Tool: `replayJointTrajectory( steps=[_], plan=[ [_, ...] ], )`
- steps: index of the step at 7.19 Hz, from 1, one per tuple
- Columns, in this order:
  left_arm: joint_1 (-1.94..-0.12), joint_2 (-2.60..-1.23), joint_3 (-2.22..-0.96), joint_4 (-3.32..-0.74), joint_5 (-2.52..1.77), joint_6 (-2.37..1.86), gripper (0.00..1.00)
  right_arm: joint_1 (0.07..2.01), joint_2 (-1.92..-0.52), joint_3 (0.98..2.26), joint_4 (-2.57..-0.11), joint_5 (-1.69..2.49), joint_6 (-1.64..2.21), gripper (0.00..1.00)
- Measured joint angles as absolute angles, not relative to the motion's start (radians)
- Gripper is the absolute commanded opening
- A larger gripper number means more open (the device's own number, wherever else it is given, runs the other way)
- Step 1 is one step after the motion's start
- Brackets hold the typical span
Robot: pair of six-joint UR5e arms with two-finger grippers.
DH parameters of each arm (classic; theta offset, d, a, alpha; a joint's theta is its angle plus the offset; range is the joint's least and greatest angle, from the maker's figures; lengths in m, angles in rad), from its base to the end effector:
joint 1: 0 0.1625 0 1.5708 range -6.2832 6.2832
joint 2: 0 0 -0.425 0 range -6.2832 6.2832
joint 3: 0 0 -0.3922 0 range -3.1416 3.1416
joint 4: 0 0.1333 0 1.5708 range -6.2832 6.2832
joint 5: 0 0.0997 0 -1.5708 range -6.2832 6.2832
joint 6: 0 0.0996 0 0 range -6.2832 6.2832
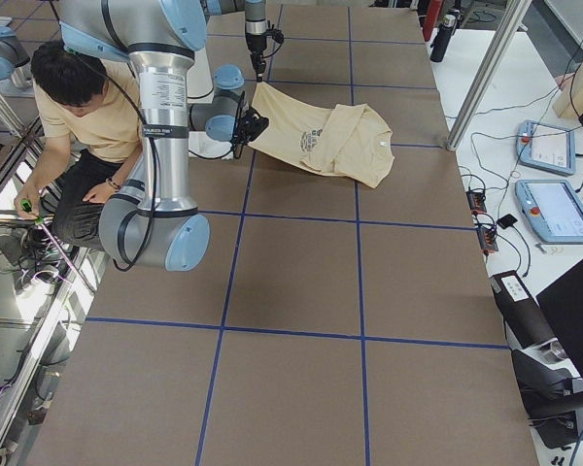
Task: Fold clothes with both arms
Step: 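Grasp both hem corners and lift them with both grippers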
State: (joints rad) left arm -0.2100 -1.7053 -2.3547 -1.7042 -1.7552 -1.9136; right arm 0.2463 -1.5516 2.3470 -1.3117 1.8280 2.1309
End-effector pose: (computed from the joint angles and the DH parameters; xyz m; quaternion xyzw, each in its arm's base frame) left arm 0.3961 -0.2021 0.2340 -0.1126 0.4935 -0.1905 0.8411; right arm -0.3768 -0.2061 0.2682 -0.1874 -0.4756 0.2769 0.8137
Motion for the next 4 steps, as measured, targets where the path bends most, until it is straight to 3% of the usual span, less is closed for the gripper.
replayJointTrajectory(
  steps=[2,4],
  plan=[
    [-0.245,-1.702,-2.395,-1.704,-1.816,-1.89,0.0,0.331,-1.547,2.347,-1.314,1.916,2.139,0.0],
    [-0.349,-1.748,-2.352,-1.703,-1.832,-1.77,0.0,0.456,-1.487,2.302,-1.373,2.027,2.138,0.0]
  ],
)
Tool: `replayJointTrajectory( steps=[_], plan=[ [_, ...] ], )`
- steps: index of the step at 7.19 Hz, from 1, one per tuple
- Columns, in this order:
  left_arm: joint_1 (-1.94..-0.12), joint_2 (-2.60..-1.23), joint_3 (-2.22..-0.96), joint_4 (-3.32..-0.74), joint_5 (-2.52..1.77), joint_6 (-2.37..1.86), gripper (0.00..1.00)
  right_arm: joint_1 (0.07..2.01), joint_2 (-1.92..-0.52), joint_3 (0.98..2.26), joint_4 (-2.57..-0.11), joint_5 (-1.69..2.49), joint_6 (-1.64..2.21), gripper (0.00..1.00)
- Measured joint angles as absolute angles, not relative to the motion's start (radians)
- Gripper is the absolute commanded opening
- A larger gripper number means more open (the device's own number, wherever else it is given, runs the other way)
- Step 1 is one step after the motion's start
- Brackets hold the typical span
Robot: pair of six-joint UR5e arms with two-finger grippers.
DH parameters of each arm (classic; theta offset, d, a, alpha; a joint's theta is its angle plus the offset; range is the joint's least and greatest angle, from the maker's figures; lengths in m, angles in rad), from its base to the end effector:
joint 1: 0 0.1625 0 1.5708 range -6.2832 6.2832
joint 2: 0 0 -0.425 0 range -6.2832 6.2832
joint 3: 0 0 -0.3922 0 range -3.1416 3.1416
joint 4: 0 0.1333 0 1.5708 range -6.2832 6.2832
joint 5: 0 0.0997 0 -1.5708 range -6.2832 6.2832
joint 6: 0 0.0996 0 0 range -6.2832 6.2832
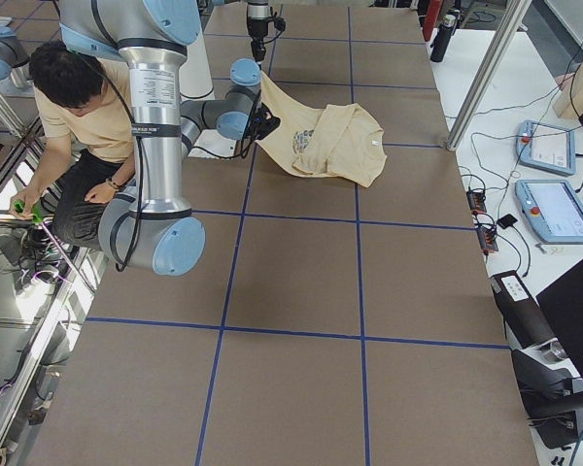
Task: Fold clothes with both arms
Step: 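Grasp both hem corners and lift them with both grippers, then carry the hem with both grippers over the shirt toward the collar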
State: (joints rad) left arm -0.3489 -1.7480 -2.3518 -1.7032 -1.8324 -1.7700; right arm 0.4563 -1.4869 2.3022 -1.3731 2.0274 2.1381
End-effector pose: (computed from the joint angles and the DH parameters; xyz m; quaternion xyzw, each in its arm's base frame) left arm 0.3690 -0.2487 0.2160 -0.0727 0.5211 -0.1643 0.8343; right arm -0.3494 -0.2711 0.2632 -0.2238 -0.4608 0.3214 0.7964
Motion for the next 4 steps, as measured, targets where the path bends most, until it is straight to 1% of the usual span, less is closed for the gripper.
replayJointTrajectory(
  steps=[3,4],
  plan=[
    [-0.5,-1.838,-2.208,-1.714,-1.865,-1.677,0.0,0.632,-1.205,2.121,-1.629,2.058,2.06,0.0],
    [-0.542,-1.858,-2.169,-1.717,-1.877,-1.639,0.0,0.695,-1.166,2.067,-1.66,2.078,1.992,0.0]
  ],
)
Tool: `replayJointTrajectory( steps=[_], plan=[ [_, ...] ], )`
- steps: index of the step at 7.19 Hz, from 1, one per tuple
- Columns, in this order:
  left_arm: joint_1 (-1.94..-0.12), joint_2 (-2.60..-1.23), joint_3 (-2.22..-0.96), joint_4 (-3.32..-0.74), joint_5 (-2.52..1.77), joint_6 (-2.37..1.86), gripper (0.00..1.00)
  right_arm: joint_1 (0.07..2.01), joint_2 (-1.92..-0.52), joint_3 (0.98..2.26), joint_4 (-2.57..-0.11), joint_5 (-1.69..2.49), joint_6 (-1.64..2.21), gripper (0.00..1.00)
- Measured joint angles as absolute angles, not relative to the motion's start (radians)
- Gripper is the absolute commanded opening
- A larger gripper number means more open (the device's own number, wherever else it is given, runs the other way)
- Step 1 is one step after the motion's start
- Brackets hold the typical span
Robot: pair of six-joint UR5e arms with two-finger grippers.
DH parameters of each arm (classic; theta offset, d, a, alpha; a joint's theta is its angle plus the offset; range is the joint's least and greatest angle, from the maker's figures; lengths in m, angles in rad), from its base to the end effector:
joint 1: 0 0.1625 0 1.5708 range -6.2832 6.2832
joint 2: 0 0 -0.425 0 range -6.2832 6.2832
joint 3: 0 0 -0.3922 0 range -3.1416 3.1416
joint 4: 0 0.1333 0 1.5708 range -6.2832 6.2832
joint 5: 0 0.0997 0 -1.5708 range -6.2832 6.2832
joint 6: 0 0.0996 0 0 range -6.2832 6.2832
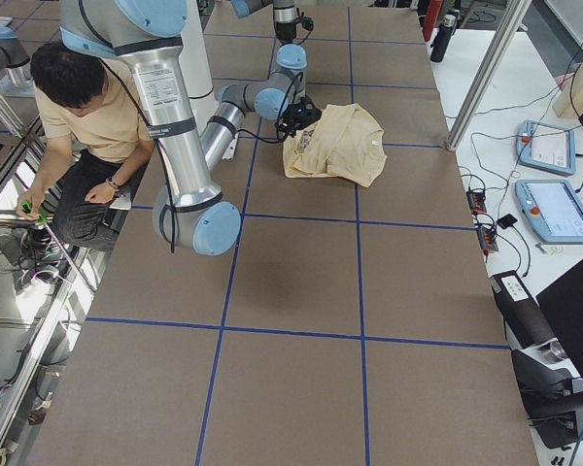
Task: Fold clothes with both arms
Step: 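Carry the hem with both grippers over the shirt toward the collar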
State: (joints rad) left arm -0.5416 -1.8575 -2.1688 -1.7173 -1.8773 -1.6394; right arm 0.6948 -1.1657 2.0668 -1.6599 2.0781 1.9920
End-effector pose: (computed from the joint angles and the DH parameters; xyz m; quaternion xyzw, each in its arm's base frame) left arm 0.3764 -0.3469 0.2299 -0.0149 0.5048 -0.1865 0.8427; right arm -0.3625 -0.4127 0.2332 -0.1763 -0.4102 0.3868 0.8069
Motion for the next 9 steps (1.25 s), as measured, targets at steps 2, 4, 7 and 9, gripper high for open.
replayJointTrajectory(
  steps=[2,4,7,9],
  plan=[
    [-0.625,-1.925,-2.076,-1.722,-1.885,-1.612,0.0,0.785,-1.09,1.938,-1.674,2.109,1.888,0.0],
    [-0.702,-1.985,-1.958,-1.79,-1.886,-1.605,0.0,0.844,-1.005,1.801,-1.673,2.113,1.814,0.0],
    [-0.774,-2.046,-1.77,-1.929,-1.884,-1.551,0.0,0.88,-0.86,1.56,-1.659,2.105,1.697,0.0],
    [-0.793,-2.103,-1.646,-1.985,-1.879,-1.519,0.0,0.887,-0.819,1.423,-1.573,2.101,1.657,0.0]
  ],
)
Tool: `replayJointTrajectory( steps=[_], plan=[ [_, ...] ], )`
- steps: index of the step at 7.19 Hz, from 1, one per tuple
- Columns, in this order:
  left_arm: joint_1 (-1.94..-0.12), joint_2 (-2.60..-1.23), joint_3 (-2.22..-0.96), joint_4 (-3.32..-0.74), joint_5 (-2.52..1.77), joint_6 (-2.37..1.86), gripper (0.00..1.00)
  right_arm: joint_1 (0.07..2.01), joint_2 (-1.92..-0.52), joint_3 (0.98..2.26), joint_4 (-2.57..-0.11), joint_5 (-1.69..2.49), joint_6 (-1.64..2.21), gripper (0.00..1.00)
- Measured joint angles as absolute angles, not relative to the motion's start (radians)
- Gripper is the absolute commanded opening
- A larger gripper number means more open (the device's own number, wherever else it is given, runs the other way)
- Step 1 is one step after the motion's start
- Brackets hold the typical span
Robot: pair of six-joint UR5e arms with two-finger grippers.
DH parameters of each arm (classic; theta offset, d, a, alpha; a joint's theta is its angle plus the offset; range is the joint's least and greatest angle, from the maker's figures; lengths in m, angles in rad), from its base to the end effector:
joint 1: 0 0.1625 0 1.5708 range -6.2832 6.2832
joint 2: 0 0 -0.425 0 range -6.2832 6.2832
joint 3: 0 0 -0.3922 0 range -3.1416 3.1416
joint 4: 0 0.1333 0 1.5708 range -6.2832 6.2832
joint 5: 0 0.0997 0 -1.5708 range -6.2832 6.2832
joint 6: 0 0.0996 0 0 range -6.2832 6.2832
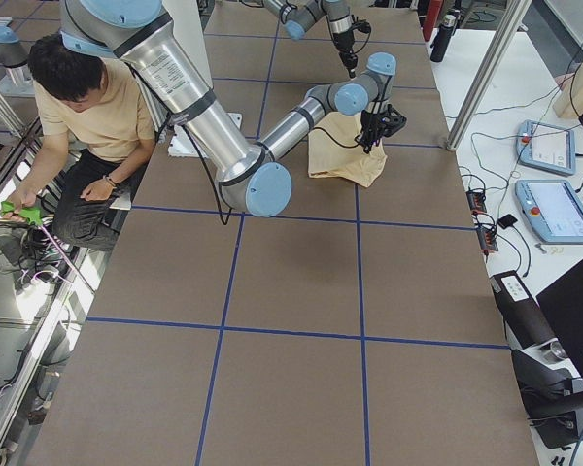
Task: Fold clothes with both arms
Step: 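Carry the hem with both grippers over the shirt toward the collar, then lay the hem down near the collar and open both grippers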
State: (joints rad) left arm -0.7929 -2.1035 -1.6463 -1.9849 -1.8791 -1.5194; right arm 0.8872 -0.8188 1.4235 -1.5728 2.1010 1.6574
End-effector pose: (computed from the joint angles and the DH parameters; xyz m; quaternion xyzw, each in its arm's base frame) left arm 0.3972 -0.5501 0.2689 0.0759 0.4958 -0.2422 0.8305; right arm -0.4055 -0.6291 0.2642 -0.1188 -0.3613 0.3625 0.8509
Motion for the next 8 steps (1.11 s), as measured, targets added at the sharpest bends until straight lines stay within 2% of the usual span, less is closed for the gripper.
replayJointTrajectory(
  steps=[2,3,5,8],
  plan=[
    [-0.795,-2.146,-1.497,-2.103,-1.853,-1.516,0.0,0.887,-0.797,1.328,-1.506,2.1,1.638,0.0],
    [-0.795,-2.157,-1.447,-2.146,-1.838,-1.515,0.0,0.884,-0.777,1.278,-1.487,2.1,1.628,0.04],
    [-0.792,-2.168,-1.399,-2.181,-1.822,-1.513,0.0,0.871,-0.761,1.205,-1.433,2.1,1.62,0.08],
    [-0.787,-2.179,-1.32,-2.264,-1.801,-1.513,0.0,0.856,-0.759,1.174,-1.409,2.097,1.614,0.08]
  ],
)
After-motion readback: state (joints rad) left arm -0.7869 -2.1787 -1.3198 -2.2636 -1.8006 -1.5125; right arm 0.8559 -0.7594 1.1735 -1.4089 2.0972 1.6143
